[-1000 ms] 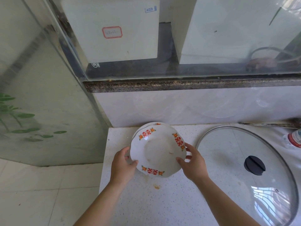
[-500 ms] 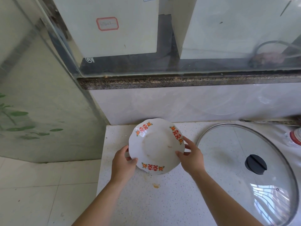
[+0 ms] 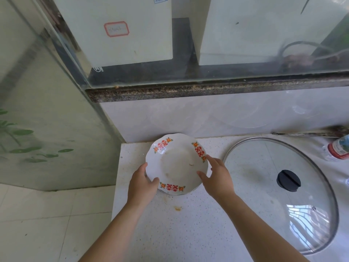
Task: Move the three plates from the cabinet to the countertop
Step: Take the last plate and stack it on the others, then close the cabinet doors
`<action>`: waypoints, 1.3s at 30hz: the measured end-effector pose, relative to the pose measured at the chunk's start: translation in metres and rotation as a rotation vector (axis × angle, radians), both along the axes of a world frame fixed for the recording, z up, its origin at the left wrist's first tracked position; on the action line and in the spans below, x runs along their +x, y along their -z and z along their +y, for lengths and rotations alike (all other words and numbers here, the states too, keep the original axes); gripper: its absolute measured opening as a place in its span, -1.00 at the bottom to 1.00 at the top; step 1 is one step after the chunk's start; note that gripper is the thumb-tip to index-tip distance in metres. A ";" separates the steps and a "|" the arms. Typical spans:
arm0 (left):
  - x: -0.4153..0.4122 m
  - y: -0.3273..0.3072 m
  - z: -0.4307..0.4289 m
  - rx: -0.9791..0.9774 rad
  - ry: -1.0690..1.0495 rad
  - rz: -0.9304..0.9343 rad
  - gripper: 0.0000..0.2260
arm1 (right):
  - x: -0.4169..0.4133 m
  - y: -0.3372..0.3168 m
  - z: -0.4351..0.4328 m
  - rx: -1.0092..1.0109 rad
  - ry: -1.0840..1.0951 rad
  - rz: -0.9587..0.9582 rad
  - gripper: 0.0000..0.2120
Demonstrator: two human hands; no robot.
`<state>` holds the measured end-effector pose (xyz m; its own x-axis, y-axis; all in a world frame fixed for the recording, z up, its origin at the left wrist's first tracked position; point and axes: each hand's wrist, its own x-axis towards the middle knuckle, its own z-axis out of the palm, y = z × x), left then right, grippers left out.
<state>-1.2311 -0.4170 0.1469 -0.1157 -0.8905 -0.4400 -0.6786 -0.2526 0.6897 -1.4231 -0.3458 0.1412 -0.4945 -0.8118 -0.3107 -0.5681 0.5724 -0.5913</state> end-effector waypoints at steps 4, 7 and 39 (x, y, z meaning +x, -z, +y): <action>0.001 -0.011 0.010 -0.056 0.042 -0.032 -0.45 | 0.002 -0.011 0.011 -0.034 -0.012 -0.021 -0.43; 0.004 -0.022 0.021 -0.104 0.090 -0.070 -0.49 | 0.006 -0.020 0.017 -0.064 -0.056 -0.047 -0.45; 0.339 -0.074 0.184 -0.365 -0.377 -0.105 -0.65 | 0.357 -0.091 0.064 -0.129 -0.776 -0.223 -0.58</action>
<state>-0.8920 -0.2334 0.2209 0.2694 -0.9592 -0.0863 -0.6571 -0.2486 0.7117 -1.0664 -0.2821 0.2326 0.2855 -0.9336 -0.2163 -0.6360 -0.0158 -0.7715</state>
